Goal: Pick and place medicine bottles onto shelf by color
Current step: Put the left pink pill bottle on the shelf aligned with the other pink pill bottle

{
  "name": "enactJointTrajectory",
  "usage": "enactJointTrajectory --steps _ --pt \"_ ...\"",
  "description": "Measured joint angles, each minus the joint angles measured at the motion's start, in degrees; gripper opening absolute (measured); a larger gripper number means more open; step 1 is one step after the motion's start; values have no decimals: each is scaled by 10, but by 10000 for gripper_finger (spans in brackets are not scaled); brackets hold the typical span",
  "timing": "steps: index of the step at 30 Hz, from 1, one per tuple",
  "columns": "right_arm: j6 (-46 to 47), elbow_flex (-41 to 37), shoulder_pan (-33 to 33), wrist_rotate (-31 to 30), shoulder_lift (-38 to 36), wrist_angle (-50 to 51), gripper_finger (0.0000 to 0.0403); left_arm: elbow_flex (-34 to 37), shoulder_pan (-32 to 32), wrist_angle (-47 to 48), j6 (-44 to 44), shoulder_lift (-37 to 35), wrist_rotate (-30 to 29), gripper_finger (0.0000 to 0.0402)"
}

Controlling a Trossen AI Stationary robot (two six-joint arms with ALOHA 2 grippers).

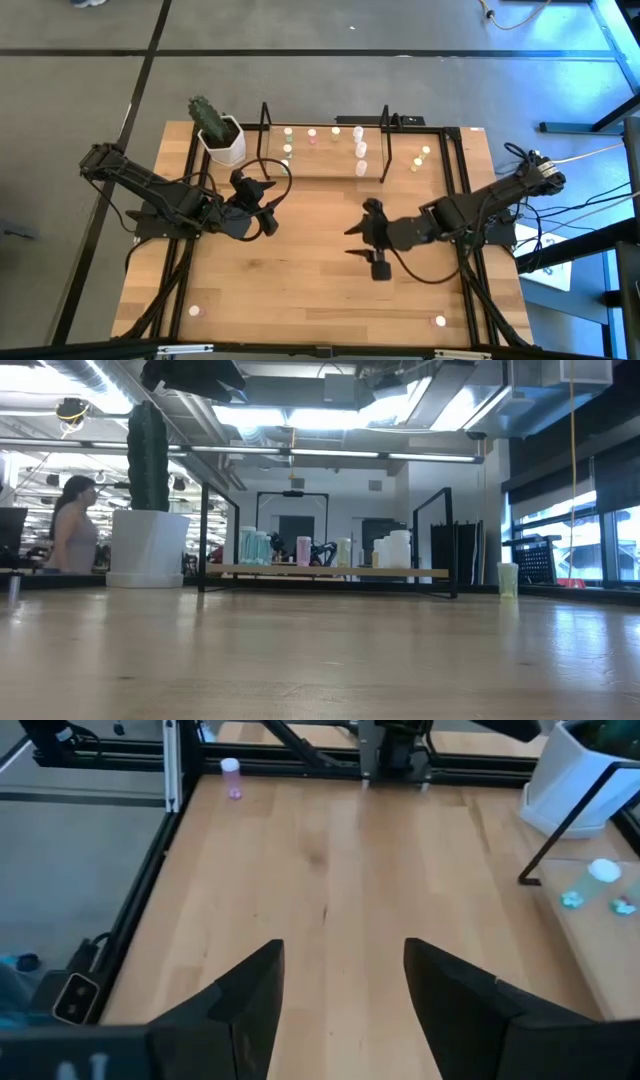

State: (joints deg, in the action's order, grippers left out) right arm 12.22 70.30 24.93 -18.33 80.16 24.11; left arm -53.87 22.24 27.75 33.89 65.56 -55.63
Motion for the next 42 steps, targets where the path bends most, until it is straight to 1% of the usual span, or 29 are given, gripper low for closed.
enactJointTrajectory --steps 3,6,12,16,19,21,23,26,27,29,32,39,42 --pt "9 0 6 0 0 1 209 0 0 0 0 0 2 198" --pt "10 0 11 0 0 1 209 0 0 -1 0 0 17 198" --pt "8 0 12 0 0 1 209 0 -13 -1 0 0 18 198" --pt "8 0 12 0 0 2 209 0 -16 0 3 0 38 198" --pt "8 0 12 0 0 2 209 0 -15 -1 2 0 103 198" --pt "8 0 12 0 0 2 209 0 -8 0 2 -5 174 198" --pt "8 0 12 0 0 2 209 0 1 0 0 -12 268 198" --pt "8 0 12 4 0 2 209 0 31 3 0 -26 390 198" --pt "8 0 12 4 0 3 209 0 45 3 0 -33 417 198" --pt "8 0 12 4 0 6 209 0 79 9 4 -41 448 198" --pt "8 0 12 5 0 6 209 0 134 42 42 -49 461 198" --pt "10 0 12 30 0 6 209 0 257 161 183 -44 485 198" --pt "20 0 12 30 0 6 209 0 300 180 231 -36 484 198"
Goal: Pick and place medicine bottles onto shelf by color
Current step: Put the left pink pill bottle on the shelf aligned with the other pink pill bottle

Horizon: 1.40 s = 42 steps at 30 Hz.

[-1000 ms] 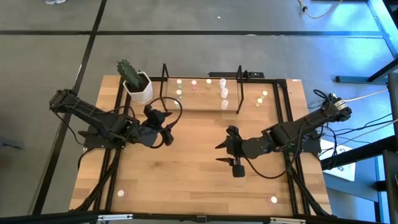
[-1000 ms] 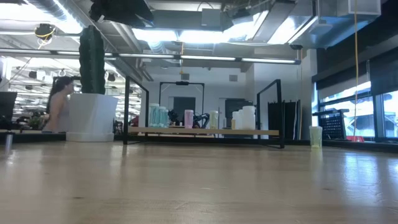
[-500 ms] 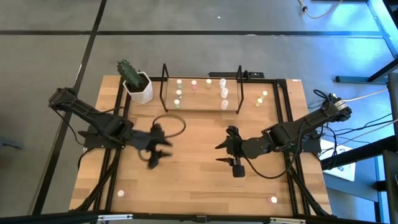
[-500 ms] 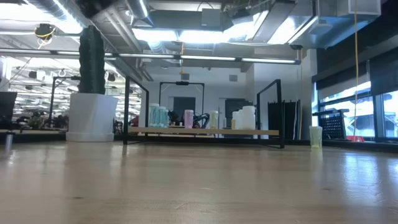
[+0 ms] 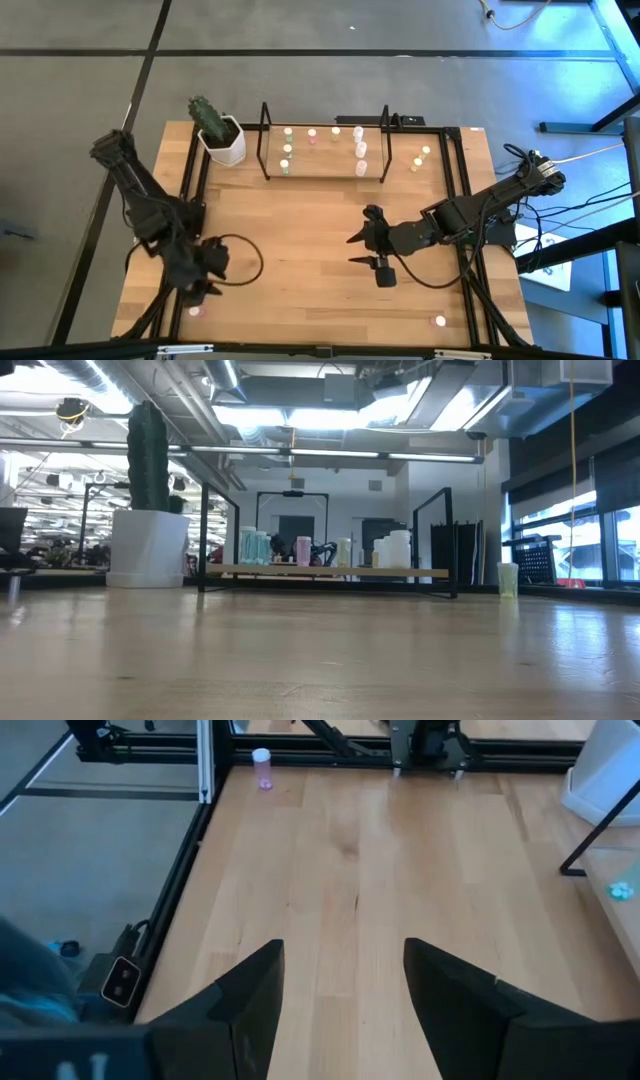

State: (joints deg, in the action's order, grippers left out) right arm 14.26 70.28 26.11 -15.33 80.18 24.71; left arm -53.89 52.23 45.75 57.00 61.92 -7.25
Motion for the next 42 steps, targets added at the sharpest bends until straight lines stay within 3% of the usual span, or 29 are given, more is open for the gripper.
enactJointTrajectory --steps 11,17,29,42 --pt "6 0 0 0 0 0 209 0 86 1 42 115 7 198" --pt "6 0 0 0 0 0 209 0 113 1 73 167 64 198" --pt "5 0 0 -1 0 5 209 0 155 -11 179 180 70 198" --pt "6 0 0 -2 0 14 209 0 162 -16 194 237 69 198"
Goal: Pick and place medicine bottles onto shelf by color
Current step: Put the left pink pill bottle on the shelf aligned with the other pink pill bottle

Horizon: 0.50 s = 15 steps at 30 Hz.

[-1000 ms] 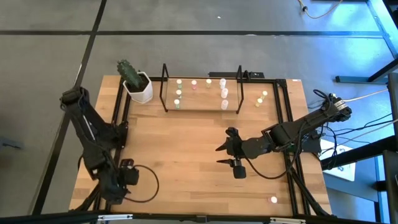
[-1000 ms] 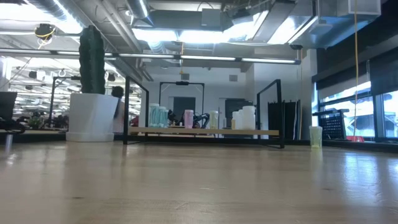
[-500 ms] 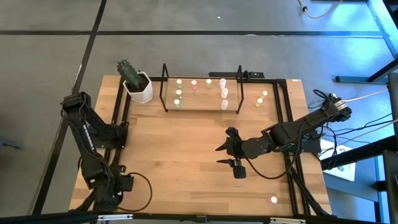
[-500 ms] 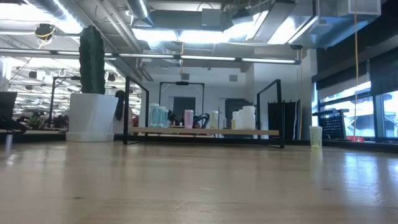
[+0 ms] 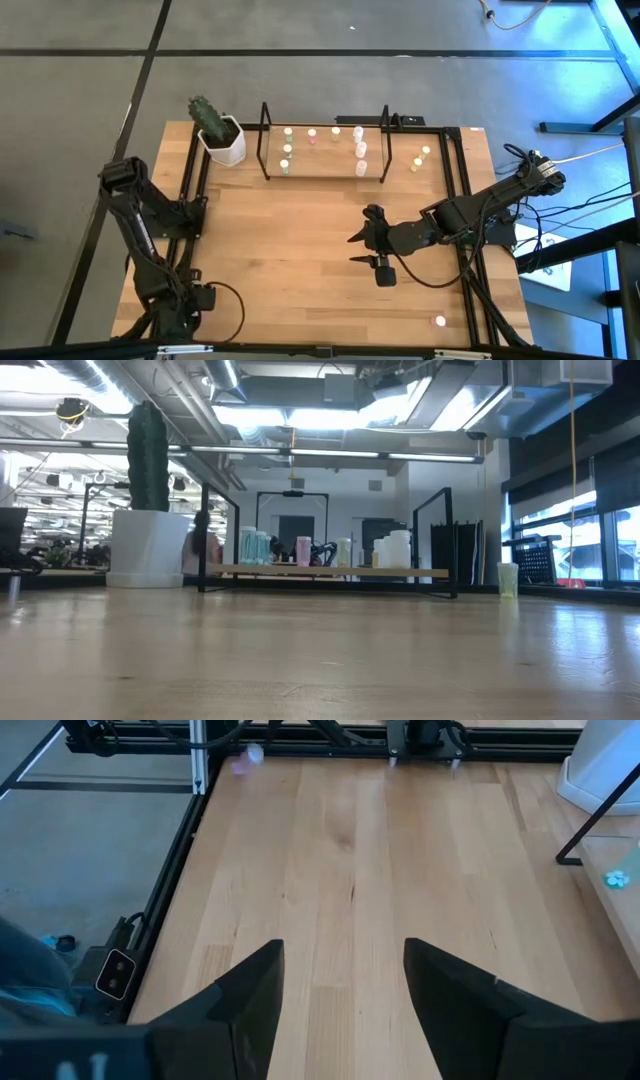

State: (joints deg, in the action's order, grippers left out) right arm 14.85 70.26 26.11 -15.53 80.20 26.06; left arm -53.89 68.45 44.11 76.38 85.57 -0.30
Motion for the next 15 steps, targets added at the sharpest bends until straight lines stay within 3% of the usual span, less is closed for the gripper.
enactJointTrajectory --steps 11,15 --pt "-1 0 0 0 0 0 209 0 0 -4 1 0 0 198" --pt "-1 0 0 0 0 0 209 0 0 -29 42 0 0 198"
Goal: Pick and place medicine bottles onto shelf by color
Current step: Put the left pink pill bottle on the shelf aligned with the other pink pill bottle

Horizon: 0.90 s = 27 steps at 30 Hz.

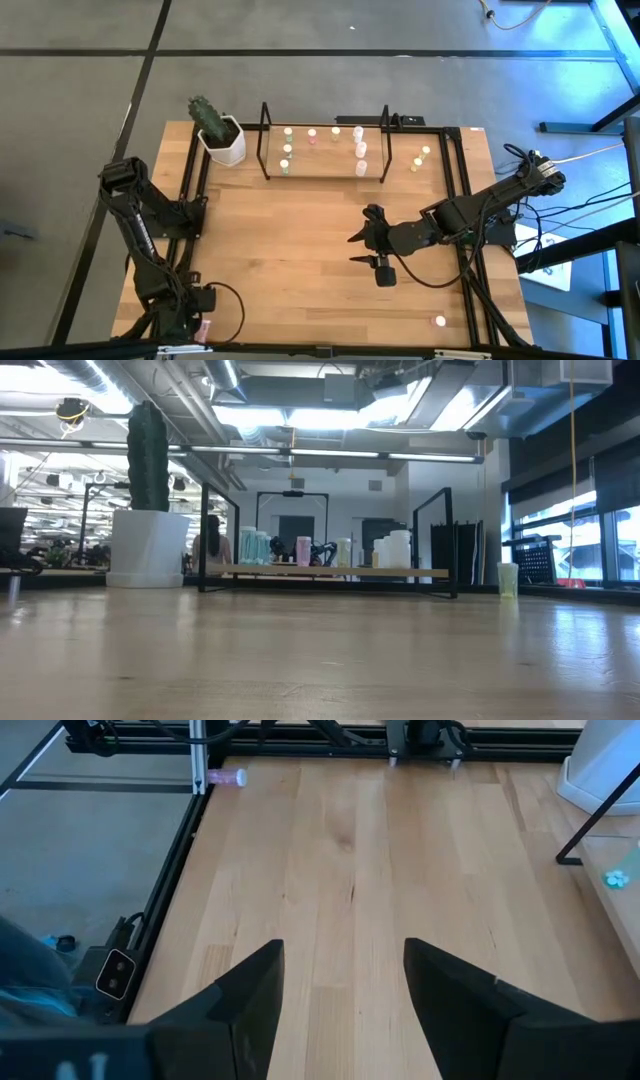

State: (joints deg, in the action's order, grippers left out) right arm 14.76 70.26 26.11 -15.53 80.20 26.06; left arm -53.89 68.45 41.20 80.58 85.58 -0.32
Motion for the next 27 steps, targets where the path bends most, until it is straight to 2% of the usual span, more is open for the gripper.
enactJointTrajectory --steps 5,8,11,14,18,27 --pt "1 0 0 -28 0 0 209 0 1 -74 143 0 -9 198" --pt "0 0 0 -28 0 0 209 0 6 -115 234 0 -41 198" --pt "0 0 0 -28 0 0 209 0 12 -117 320 6 -67 198" --pt "0 0 0 -28 0 0 209 0 16 -106 393 20 -55 198" --pt "-1 0 0 -29 0 0 209 0 18 -106 444 39 -32 198" --pt "-1 0 0 -30 0 0 209 0 17 -110 513 69 -32 198"
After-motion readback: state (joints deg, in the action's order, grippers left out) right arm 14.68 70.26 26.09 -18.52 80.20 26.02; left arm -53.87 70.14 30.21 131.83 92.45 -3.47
